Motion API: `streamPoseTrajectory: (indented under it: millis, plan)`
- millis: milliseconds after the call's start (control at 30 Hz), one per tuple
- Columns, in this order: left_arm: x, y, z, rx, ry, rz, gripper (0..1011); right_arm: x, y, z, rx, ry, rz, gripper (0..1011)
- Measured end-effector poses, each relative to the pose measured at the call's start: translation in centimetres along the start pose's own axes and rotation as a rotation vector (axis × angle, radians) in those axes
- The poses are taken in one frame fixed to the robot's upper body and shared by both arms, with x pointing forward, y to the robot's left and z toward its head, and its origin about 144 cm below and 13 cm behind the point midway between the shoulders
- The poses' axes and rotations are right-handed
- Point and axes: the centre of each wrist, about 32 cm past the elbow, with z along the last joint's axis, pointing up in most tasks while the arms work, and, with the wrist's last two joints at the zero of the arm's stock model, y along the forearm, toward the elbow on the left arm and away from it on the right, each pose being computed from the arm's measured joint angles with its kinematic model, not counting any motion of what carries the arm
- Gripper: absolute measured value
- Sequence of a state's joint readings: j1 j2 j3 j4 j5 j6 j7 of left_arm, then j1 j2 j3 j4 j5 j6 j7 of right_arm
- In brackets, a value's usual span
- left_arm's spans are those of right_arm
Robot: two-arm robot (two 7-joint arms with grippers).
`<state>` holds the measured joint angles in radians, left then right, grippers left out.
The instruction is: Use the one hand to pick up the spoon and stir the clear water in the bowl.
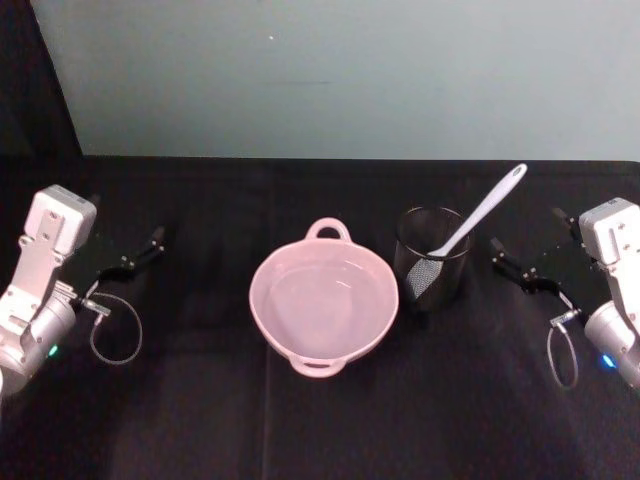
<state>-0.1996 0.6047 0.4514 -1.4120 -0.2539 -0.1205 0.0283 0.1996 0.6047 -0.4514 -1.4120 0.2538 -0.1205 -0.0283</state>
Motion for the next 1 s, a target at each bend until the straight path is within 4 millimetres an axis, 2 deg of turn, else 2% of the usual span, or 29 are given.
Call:
streamPoseTrajectory:
  millis: [1000]
  plan:
    - [0.0,0.0,0.0,0.0,0.0,0.0,1011,0.0,0.0,0.0,0.0,0.0,0.0,1003]
